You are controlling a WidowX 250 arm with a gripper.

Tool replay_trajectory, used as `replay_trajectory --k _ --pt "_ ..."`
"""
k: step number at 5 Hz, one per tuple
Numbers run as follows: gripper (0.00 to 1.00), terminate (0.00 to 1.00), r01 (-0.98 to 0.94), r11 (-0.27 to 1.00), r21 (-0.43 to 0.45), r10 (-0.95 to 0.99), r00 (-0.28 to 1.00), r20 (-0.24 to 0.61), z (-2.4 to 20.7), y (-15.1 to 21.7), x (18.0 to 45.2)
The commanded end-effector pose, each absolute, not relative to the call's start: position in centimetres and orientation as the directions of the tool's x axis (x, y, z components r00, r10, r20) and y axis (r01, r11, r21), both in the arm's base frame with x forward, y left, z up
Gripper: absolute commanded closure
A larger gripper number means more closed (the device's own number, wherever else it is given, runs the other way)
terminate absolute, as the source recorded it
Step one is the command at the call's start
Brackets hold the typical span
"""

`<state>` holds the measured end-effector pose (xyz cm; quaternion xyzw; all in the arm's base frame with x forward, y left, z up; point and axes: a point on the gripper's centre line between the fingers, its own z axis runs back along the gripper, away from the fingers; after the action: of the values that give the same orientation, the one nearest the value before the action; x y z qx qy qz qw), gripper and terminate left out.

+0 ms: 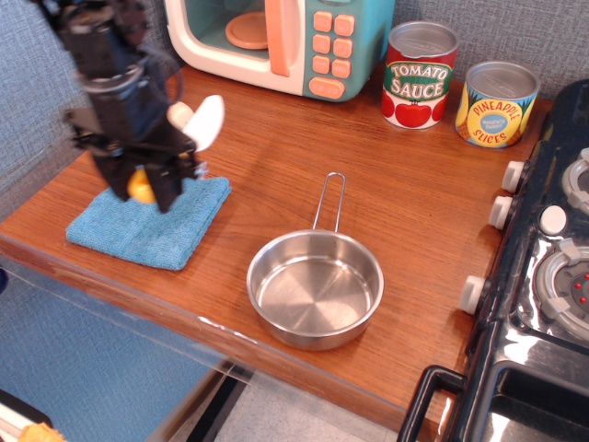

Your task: Move knife below cans

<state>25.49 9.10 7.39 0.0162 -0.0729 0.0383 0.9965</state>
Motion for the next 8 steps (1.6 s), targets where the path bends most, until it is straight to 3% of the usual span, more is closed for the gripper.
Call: replay_trajectory --k 1,3,6,7,8 --pt "1.00 0.00 0.061 0.998 0.010 -0.062 0.982 0.178 8.8 2.2 30.9" --pt "1.00 0.00 0.024 0.999 0.038 -0.028 0.994 0.109 7.2 -5.2 34.5" --pt "1.00 0.00 0.064 0.998 0.026 -0.066 0.994 0.082 2.5 -7.9 38.0" --pt "0.00 0.00 0.087 0.995 0.049 -0.091 0.993 0.082 2.4 -7.9 37.7" --pt "0.00 0.00 0.101 0.994 0.047 -0.106 0.989 0.107 3.4 -8.0 37.7"
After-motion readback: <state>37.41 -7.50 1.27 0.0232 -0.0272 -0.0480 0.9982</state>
